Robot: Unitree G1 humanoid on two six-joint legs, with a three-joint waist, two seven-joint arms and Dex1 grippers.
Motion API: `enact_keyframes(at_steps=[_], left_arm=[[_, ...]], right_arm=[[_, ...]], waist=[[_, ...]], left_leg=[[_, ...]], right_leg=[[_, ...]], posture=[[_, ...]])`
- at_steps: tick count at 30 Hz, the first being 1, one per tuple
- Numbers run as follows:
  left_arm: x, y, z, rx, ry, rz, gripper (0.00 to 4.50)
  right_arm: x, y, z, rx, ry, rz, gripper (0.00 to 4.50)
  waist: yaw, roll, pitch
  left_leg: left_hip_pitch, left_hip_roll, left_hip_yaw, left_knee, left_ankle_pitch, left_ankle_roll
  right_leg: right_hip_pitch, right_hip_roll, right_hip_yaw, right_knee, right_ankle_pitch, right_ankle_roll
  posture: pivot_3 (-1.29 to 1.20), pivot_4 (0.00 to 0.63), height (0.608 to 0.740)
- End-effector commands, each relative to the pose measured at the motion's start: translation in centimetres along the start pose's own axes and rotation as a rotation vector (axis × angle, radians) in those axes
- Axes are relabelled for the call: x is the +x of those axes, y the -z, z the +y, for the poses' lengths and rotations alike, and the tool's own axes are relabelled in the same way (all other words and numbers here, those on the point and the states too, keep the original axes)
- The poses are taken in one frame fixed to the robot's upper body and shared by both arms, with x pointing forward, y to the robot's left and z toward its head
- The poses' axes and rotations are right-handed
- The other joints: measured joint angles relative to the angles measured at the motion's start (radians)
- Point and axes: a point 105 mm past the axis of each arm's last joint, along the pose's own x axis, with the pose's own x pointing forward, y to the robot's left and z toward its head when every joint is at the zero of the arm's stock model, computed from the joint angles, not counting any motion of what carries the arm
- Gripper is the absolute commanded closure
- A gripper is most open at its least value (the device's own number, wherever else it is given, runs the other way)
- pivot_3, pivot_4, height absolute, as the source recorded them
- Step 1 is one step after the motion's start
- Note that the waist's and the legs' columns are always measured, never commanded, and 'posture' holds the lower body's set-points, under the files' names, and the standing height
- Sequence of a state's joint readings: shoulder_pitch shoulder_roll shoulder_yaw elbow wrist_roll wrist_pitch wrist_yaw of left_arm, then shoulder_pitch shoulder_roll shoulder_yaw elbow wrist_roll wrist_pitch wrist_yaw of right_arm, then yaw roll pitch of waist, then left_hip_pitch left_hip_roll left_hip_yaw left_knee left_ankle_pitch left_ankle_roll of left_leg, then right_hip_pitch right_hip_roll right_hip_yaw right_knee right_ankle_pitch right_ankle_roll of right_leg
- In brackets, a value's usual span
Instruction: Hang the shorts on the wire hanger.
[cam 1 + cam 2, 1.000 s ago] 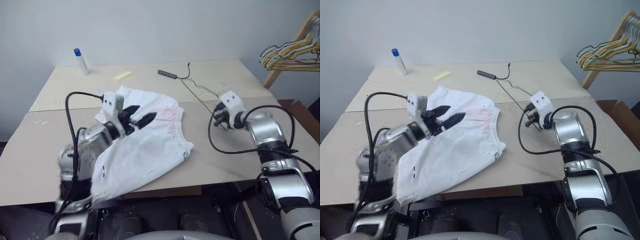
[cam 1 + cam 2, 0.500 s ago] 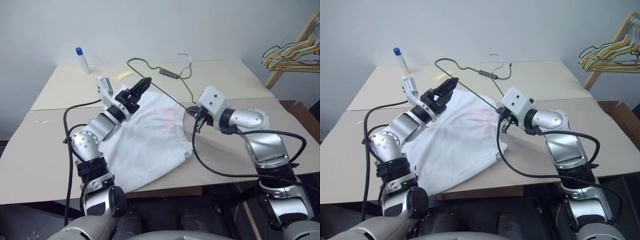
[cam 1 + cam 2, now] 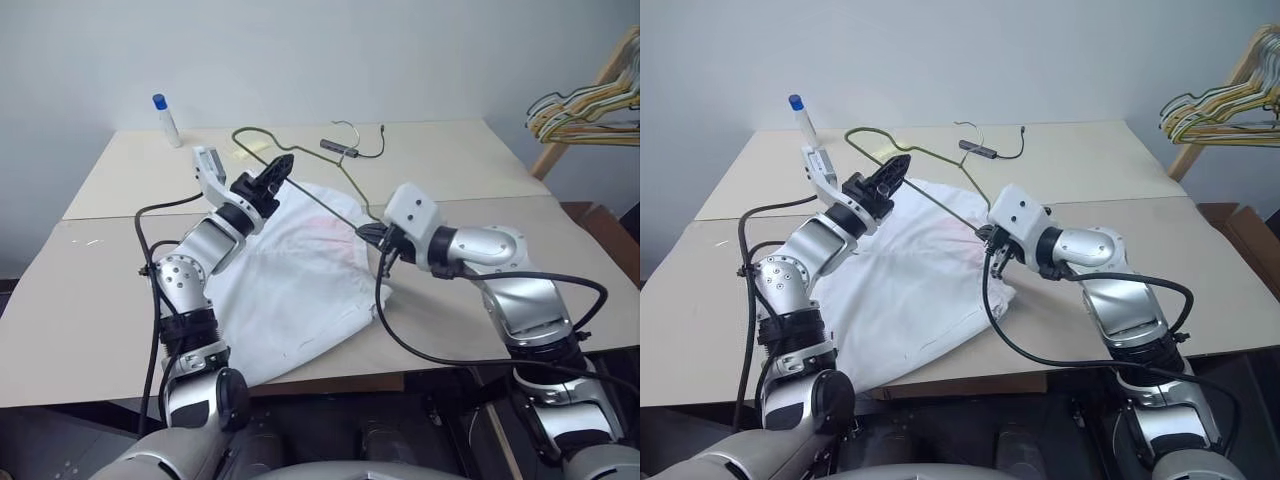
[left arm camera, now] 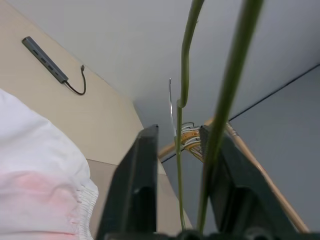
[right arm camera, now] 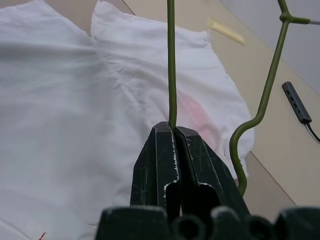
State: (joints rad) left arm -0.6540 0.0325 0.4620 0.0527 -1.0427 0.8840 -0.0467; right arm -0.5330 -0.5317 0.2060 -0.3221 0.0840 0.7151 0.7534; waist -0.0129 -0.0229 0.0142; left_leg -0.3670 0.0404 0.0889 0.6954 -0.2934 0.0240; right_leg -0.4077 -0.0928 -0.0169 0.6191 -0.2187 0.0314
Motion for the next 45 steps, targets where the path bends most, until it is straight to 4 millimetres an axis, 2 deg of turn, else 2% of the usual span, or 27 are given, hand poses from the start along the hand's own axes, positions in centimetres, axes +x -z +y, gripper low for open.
enact_keyframes(at_steps=[1,6,11,15,18,20,23,26,28,32,37,45], left_arm=[[0.5,-0.8,-0.9,0.026,0.022,-0.027,4.48],[0.6,-1.0,-1.1,0.063,0.032,-0.035,4.48],[0.5,-1.8,-1.6,0.136,0.061,-0.063,4.50],[0.3,-2.7,-2.2,0.177,0.118,-0.074,4.50],[-0.1,-3.9,-3.4,0.237,0.215,-0.060,4.50],[-0.8,-4.5,-4.6,0.291,0.313,-0.033,4.50],[-3.0,-5.3,-6.9,0.375,0.551,0.047,4.50],[-4.8,-5.9,-8.3,0.414,0.720,0.108,4.50],[-5.9,-6.5,-8.9,0.426,0.826,0.145,4.50],[-7.1,-6.8,-9.7,0.419,0.976,0.178,4.50],[-6.8,-6.6,-10.0,0.396,1.026,0.157,4.50],[-6.2,-5.9,-10.0,0.405,1.034,0.137,4.50]], right_arm=[[-0.4,-1.4,-0.7,-0.032,0.038,-0.035,4.50],[-0.2,-1.8,-0.8,-0.109,0.067,-0.059,4.50],[-0.4,-2.0,-0.3,-0.156,0.030,-0.069,3.09],[-1.0,-2.3,-0.9,-0.170,0.044,-0.083,1.72],[-2.2,-2.8,-1.7,-0.098,0.022,-0.111,0.77],[-3.2,-2.8,-1.8,0.017,-0.062,-0.118,0.09],[-5.3,-3.5,-2.0,0.206,-0.221,-0.172,0.09],[-6.7,-3.6,-2.1,0.335,-0.344,-0.195,0.09],[-7.4,-2.7,-1.4,0.475,-0.489,-0.191,0.09],[-7.0,-1.2,0.2,0.607,-0.628,-0.132,0.09],[-5.4,-1.0,1.9,0.646,-0.725,-0.120,0.09],[-3.4,-2.7,3.0,0.621,-0.765,-0.144,0.09]], waist=[[0.000,0.000,0.000],[0.000,0.000,0.000],[-0.001,0.000,0.000],[-0.002,0.000,0.000],[-0.002,0.000,0.000],[-0.003,0.000,0.000],[-0.004,0.001,0.001],[-0.007,0.001,0.001],[-0.007,0.001,0.001],[-0.008,0.001,0.001],[-0.007,0.001,0.001],[-0.006,0.001,0.001]], left_leg=[[0.000,0.000,0.000,0.000,0.000,0.000],[-0.001,0.000,0.000,0.000,0.000,0.000],[-0.001,0.000,0.002,0.000,0.000,0.000],[-0.001,0.000,0.003,0.000,0.000,0.000],[-0.002,0.000,0.003,0.000,0.000,0.000],[-0.002,0.000,0.003,0.000,0.000,0.000],[-0.003,0.000,0.003,0.000,0.000,0.000],[-0.002,0.001,0.003,0.000,0.000,0.000],[-0.002,0.002,0.003,0.000,0.000,0.001],[-0.002,0.002,0.003,0.000,-0.001,0.001],[-0.002,0.002,0.002,0.000,-0.001,0.001],[-0.003,0.002,0.001,0.000,-0.001,0.001]], right_leg=[[0.000,0.000,0.000,0.000,0.000,0.000],[0.000,0.000,-0.001,-0.002,0.000,0.001],[0.000,0.000,-0.002,-0.003,0.000,0.001],[0.001,0.000,-0.003,-0.003,0.001,0.001],[0.001,0.000,-0.003,-0.003,0.001,0.001],[0.001,0.000,-0.004,-0.004,0.001,0.001],[0.001,0.000,-0.005,-0.005,0.001,0.001],[0.001,0.000,-0.005,-0.005,0.001,0.001],[0.002,0.000,-0.006,-0.006,0.001,0.001],[0.003,0.000,-0.007,-0.006,0.001,0.001],[0.002,0.000,-0.006,-0.006,0.001,0.001],[0.001,0.000,-0.006,-0.005,0.001,0.001]], posture=[[0.00,0.000,0.740],[0.00,0.000,0.740],[0.00,0.000,0.740],[0.00,0.000,0.740],[0.00,0.000,0.740],[0.00,0.000,0.740],[0.00,0.000,0.740],[0.00,0.000,0.740],[0.00,0.000,0.740],[0.00,0.000,0.740],[0.00,0.000,0.740],[0.00,0.000,0.740]])
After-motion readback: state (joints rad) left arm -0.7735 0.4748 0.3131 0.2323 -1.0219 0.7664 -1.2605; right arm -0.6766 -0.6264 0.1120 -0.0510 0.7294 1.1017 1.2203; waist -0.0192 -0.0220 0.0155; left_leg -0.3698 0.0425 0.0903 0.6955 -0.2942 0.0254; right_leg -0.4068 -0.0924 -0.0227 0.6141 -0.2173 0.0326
